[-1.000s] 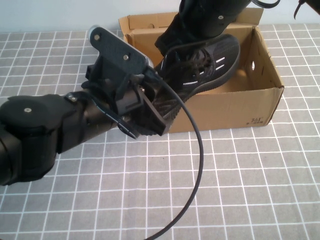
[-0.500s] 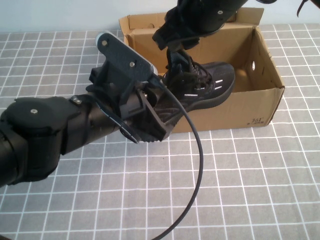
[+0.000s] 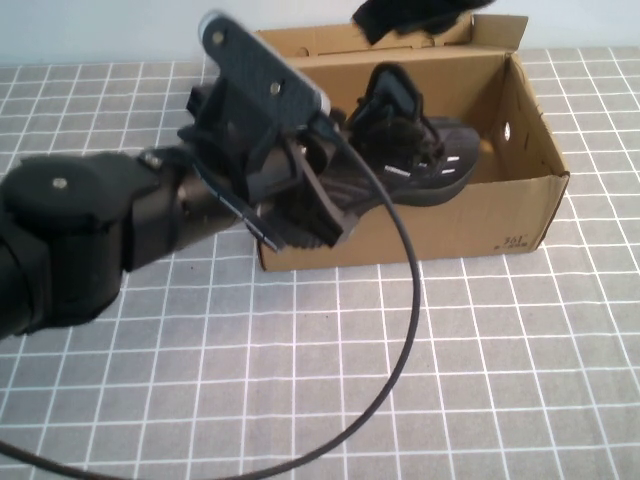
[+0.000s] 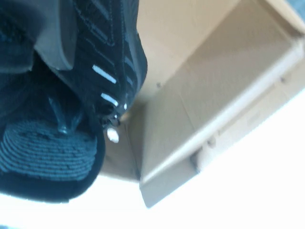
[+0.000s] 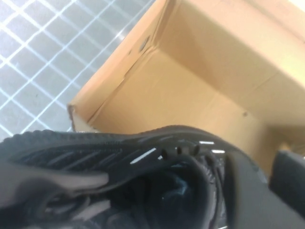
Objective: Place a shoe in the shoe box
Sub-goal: Place the shoe in the shoe box
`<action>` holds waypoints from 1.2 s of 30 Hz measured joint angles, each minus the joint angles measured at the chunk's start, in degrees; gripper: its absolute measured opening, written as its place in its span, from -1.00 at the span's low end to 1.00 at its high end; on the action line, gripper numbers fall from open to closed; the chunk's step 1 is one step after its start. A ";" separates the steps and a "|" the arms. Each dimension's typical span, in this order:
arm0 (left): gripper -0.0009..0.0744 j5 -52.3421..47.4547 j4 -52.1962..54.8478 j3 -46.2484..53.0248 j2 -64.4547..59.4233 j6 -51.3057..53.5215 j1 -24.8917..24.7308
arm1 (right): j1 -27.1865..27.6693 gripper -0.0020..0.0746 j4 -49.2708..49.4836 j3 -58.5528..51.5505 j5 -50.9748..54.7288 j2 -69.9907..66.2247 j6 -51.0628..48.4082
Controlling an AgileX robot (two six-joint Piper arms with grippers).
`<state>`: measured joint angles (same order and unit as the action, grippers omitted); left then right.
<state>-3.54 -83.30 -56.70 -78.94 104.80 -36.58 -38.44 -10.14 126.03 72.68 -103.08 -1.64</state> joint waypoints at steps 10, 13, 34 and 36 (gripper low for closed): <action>-0.86 -9.88 0.33 -8.50 -2.95 1.98 5.75 | 0.00 -0.97 -1.16 0.00 0.00 5.92 0.00; -0.86 -12.58 0.81 -11.35 -5.65 2.57 7.63 | 0.00 -0.99 -1.30 -0.40 0.00 7.99 0.67; -0.86 -38.52 3.58 -38.98 -33.55 4.02 19.95 | 0.00 -0.99 -10.96 -42.72 0.00 43.37 18.62; -0.87 -39.04 3.58 -41.26 -35.75 4.02 20.35 | 0.00 -0.99 -10.96 -44.69 0.00 46.55 20.31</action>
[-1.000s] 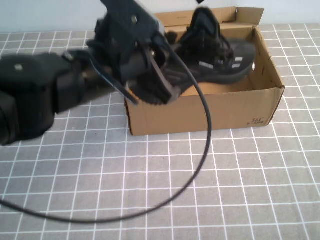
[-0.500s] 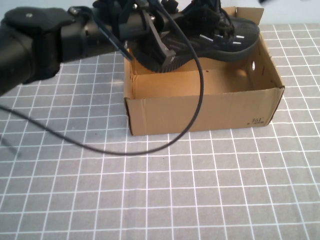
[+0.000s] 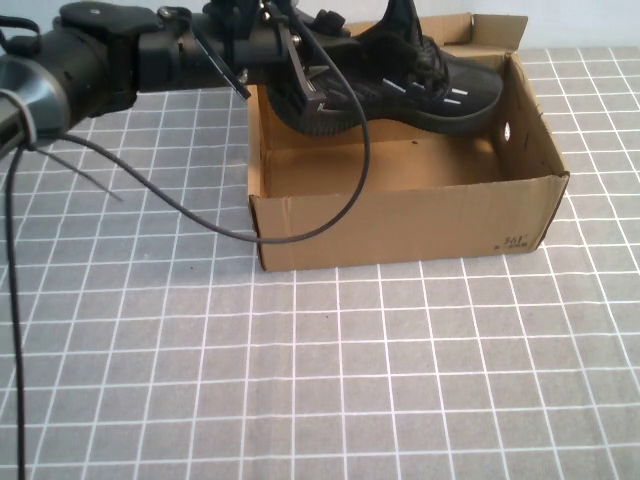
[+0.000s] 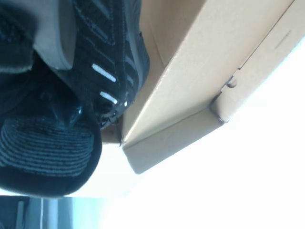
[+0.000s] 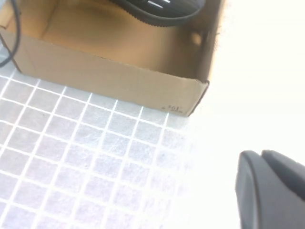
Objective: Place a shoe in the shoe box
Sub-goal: Place the shoe in the shoe box
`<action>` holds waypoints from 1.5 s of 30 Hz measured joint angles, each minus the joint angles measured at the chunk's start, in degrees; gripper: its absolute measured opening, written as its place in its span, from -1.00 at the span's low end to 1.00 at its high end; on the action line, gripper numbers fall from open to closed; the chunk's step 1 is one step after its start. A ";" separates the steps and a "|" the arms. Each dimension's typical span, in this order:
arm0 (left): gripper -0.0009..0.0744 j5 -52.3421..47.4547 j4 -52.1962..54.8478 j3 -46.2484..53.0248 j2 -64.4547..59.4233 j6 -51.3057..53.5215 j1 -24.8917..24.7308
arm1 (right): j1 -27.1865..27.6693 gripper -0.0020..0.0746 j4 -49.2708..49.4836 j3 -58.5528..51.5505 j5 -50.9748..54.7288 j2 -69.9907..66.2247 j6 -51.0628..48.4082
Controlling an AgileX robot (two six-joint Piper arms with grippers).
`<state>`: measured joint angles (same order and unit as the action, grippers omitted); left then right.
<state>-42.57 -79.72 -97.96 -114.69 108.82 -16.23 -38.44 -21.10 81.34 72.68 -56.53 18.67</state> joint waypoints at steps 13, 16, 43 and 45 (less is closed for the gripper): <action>-0.87 -3.83 0.01 -9.69 -11.62 1.04 0.16 | 0.00 -0.99 3.09 -6.19 0.22 6.56 3.32; -0.87 -4.00 -0.47 -10.40 -13.24 1.11 0.16 | 0.00 -0.99 3.19 -6.19 0.22 6.56 3.42; -0.65 1.61 -4.44 -10.95 -17.98 8.37 0.16 | 0.00 -0.99 4.73 -6.19 0.22 6.56 4.57; -0.41 2.65 -4.75 -10.95 -17.98 7.66 0.16 | 0.00 -0.99 4.73 -6.19 0.22 6.56 4.57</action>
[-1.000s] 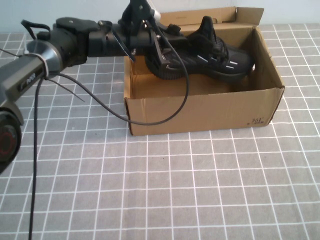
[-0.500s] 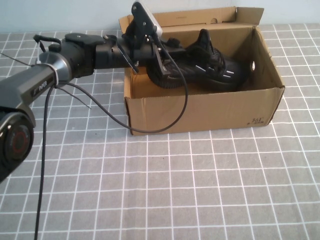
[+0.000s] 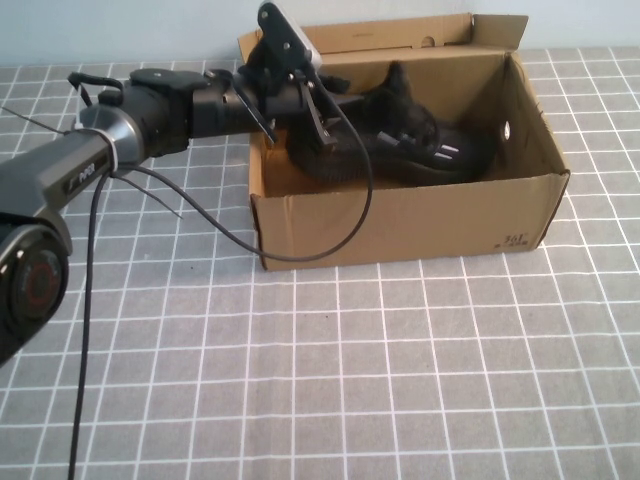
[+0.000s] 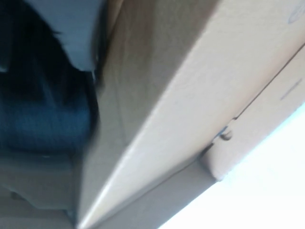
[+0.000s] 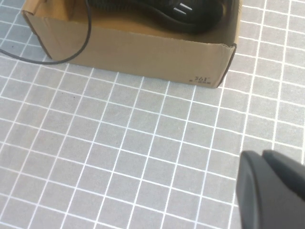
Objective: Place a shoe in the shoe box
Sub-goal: Place the shoe in the shoe box
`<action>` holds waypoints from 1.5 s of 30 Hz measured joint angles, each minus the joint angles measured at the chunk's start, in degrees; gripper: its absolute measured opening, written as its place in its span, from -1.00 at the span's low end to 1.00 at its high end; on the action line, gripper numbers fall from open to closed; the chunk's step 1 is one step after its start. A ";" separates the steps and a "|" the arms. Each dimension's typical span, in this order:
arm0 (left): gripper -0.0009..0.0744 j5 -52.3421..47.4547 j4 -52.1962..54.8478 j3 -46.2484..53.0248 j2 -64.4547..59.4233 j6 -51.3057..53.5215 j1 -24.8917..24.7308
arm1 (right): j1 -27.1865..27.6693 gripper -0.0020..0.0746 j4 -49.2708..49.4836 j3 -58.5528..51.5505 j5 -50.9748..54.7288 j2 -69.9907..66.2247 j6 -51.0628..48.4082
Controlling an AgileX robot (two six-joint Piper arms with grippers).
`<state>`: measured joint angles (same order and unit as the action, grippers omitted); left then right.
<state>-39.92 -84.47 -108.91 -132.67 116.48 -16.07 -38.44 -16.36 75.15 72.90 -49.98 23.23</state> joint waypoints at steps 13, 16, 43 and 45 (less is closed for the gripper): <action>0.22 1.07 11.02 -0.37 9.86 -33.00 0.00 | 0.00 -0.99 0.44 0.00 0.00 0.00 0.00; 0.22 -0.37 19.15 -0.46 13.36 -52.69 -0.24 | 0.00 -0.99 0.54 0.00 0.00 0.00 0.00; 0.22 0.62 58.63 -0.46 10.65 -99.44 -12.72 | 0.00 -0.99 0.66 0.00 0.00 0.00 -0.96; 0.22 1.61 58.65 -0.46 9.88 -99.75 -12.72 | 0.00 -0.99 0.66 0.00 0.00 0.00 -0.96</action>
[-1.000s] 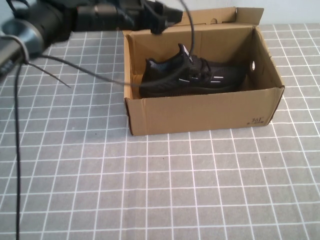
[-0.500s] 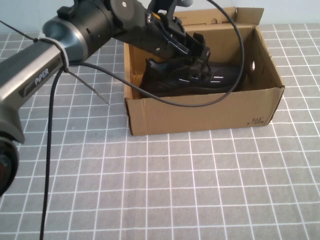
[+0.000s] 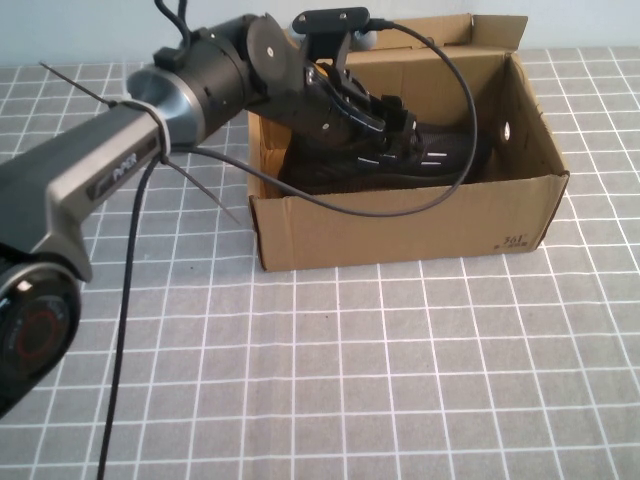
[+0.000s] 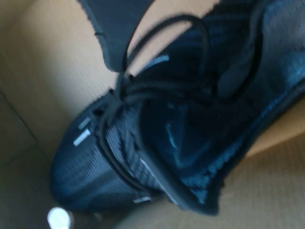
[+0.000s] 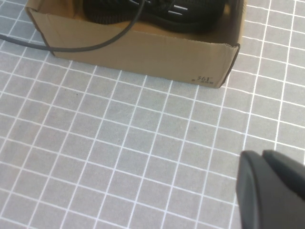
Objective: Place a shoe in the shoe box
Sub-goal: Place the shoe in the shoe box
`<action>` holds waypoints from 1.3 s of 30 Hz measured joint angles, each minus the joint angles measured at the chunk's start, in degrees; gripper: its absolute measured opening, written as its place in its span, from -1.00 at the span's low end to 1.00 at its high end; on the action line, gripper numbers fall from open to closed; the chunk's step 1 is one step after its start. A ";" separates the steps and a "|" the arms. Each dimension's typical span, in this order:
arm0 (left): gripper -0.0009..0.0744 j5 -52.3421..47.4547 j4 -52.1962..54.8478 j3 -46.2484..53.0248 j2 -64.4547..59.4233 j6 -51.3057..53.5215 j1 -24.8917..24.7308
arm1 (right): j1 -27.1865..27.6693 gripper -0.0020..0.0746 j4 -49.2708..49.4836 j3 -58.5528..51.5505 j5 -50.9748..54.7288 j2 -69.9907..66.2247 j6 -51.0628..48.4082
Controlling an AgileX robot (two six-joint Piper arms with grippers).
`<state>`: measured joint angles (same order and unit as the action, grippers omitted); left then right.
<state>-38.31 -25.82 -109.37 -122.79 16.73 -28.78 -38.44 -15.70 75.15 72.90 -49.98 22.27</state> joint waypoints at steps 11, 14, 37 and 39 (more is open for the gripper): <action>0.22 7.14 0.00 0.00 -2.14 -0.32 0.00 | 0.00 -0.99 0.17 0.00 0.00 0.00 0.00; 0.22 7.40 0.00 0.00 -2.03 -0.30 0.00 | 0.00 -0.99 0.17 0.00 0.00 0.00 0.00; 0.22 11.17 1.90 -0.02 -3.53 0.61 0.00 | 0.00 -0.99 0.48 0.00 0.00 0.00 0.00; 0.22 12.42 1.52 -0.02 -3.66 0.61 0.00 | 0.00 -0.99 0.60 0.00 0.00 0.00 0.00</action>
<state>-25.90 -24.30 -109.39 -126.45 17.34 -28.78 -38.44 -15.10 75.15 72.90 -49.98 22.27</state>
